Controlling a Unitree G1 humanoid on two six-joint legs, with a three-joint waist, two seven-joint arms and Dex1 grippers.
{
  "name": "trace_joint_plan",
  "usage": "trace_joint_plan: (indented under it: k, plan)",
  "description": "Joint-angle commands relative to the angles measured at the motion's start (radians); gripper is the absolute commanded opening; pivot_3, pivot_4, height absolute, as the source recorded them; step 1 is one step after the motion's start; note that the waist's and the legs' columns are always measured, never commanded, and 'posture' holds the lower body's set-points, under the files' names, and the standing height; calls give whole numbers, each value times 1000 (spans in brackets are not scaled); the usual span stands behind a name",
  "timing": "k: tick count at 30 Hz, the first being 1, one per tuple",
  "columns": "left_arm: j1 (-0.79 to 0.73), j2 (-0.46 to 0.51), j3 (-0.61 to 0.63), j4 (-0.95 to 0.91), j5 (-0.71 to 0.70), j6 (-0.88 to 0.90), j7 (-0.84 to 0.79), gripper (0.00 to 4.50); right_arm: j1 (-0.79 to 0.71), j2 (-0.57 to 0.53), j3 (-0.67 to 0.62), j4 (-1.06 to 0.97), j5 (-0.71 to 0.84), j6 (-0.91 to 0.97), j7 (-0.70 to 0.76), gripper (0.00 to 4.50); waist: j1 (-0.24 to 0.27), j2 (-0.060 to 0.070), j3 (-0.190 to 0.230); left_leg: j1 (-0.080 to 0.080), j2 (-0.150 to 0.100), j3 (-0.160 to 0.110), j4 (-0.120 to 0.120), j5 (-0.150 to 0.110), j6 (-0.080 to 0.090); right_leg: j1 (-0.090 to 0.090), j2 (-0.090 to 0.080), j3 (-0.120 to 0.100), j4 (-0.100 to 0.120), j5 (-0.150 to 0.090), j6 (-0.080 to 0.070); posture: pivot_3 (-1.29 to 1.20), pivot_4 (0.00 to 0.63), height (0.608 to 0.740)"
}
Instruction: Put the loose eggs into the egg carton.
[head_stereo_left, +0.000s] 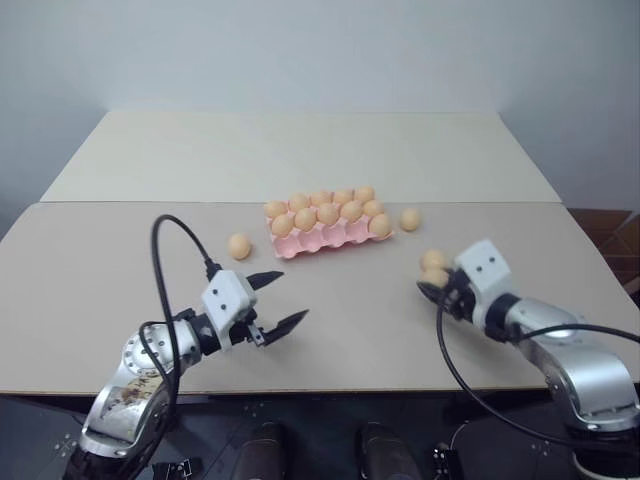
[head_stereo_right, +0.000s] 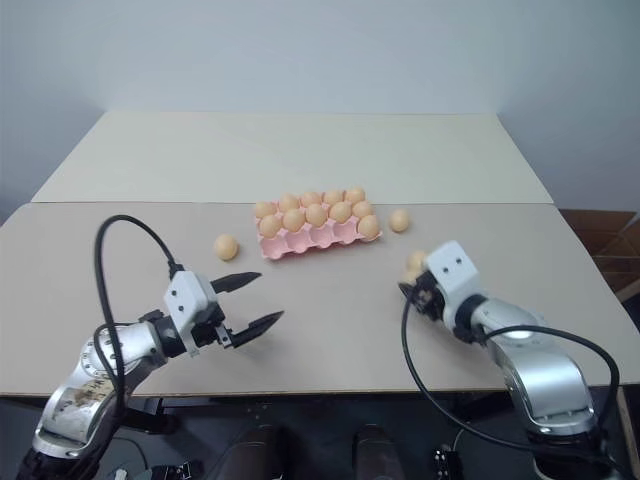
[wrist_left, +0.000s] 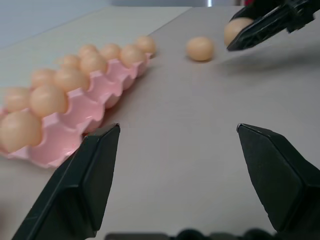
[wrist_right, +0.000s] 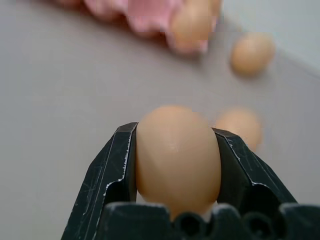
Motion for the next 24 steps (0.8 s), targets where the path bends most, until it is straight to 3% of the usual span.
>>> trace_joint_plan:
  k: [1,9,24]
  plan:
    - [0,-6,40,-62,-14,48,58,4046,-87,96,31,-3,-8,6,-82,1842,0,0,0,0,0,0,0,0,0,0,0,0,0,0,0,0,150,740]
    - [-13,4,53,-116,-25,124,99,4046,-282,320,125,223,-111,-58,-250,1842,0,0,0,-1,-1,0,0,0,0,-1,-1,0,1,0,0,0,150,740]
    - [-91,-7,15,-139,-13,214,141,4046,-473,450,190,653,-229,-290,-265,1842,-3,0,0,-1,-1,0,0,0,0,-2,-1,0,3,0,0,0,150,740]
